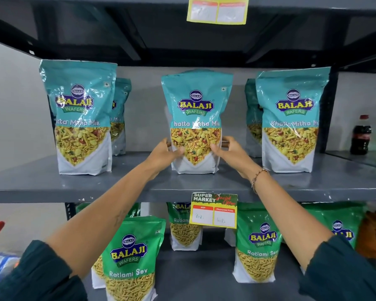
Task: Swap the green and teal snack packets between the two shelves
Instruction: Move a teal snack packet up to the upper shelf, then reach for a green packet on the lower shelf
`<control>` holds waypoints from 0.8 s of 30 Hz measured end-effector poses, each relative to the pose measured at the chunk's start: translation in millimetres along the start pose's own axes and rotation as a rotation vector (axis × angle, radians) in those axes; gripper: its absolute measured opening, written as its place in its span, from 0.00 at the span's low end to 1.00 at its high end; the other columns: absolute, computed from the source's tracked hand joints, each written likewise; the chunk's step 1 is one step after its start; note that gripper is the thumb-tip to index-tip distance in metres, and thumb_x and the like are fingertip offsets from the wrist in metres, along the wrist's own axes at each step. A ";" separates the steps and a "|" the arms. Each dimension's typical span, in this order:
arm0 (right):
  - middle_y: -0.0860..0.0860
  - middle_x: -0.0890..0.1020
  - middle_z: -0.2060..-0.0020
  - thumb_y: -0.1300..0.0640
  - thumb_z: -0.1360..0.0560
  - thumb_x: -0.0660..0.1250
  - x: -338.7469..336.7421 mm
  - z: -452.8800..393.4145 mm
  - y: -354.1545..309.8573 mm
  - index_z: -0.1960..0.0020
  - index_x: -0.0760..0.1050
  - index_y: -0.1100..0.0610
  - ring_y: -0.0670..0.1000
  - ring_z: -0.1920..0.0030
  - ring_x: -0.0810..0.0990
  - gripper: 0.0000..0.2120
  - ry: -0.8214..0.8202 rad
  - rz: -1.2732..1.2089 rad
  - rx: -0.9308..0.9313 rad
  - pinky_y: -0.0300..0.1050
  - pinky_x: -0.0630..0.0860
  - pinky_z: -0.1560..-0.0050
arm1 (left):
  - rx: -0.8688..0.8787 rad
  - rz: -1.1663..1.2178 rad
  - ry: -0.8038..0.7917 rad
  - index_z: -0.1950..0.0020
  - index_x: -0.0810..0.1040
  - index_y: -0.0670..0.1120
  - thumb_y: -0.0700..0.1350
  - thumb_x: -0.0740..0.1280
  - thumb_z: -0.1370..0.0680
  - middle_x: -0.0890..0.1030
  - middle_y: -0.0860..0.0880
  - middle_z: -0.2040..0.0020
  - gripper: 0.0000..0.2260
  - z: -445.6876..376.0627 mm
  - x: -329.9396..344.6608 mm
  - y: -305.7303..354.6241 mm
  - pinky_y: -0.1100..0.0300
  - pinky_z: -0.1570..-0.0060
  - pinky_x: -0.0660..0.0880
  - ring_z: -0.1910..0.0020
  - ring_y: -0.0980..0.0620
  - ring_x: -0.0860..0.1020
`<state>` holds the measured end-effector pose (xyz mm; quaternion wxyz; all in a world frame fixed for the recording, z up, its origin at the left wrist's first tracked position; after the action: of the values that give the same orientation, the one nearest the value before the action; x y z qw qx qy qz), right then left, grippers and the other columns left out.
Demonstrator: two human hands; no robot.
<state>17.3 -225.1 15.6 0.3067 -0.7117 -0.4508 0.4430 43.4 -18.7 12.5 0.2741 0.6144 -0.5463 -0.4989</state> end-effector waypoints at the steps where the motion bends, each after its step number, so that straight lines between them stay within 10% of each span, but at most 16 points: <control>1: 0.51 0.72 0.38 0.48 0.27 0.66 -2.0 2.6 -0.6 0.32 0.60 0.57 0.49 0.40 0.71 0.28 0.053 0.024 0.001 0.45 0.67 0.41 | -0.025 -0.036 0.048 0.34 0.67 0.44 0.53 0.68 0.28 0.75 0.47 0.35 0.26 2.4 -1.8 -1.2 0.49 0.34 0.70 0.36 0.48 0.73; 8: 0.47 0.79 0.56 0.58 0.24 0.62 3.1 63.1 -35.7 0.49 0.74 0.56 0.49 0.54 0.78 0.05 0.409 0.002 -0.240 0.25 0.71 0.60 | 0.191 -0.128 0.376 0.40 0.73 0.44 0.49 0.58 0.21 0.80 0.49 0.46 0.14 75.7 -8.2 26.7 0.59 0.49 0.70 0.46 0.50 0.77; 14: 0.52 0.79 0.65 0.60 0.25 0.64 58.2 147.3 -45.1 0.55 0.75 0.55 0.46 0.66 0.77 0.02 0.242 -0.286 -0.227 0.38 0.77 0.68 | 0.222 0.088 0.302 0.55 0.78 0.48 0.45 0.58 0.20 0.80 0.53 0.63 0.09 156.9 -8.0 -3.5 0.62 0.59 0.78 0.63 0.58 0.78; 24: 0.55 0.80 0.65 0.60 0.25 0.64 189.1 229.3 82.1 0.54 0.76 0.59 0.50 0.65 0.79 0.03 -0.115 -0.271 0.200 0.41 0.78 0.64 | -0.197 -0.084 0.317 0.54 0.73 0.43 0.50 0.54 0.19 0.78 0.49 0.65 0.14 241.4 -24.4 -159.6 0.52 0.61 0.76 0.63 0.48 0.77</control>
<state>-122.3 -77.2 -216.1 0.4063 -0.5840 -0.5131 0.4803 -111.2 95.0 -205.5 0.3944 0.6779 -0.4186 -0.4579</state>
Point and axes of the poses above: each hand's wrist, its own z-axis away from the middle knuckle, its own x-axis out of the palm, y = z × x, the point moved 4 cm from there along -z, towards the middle knuckle
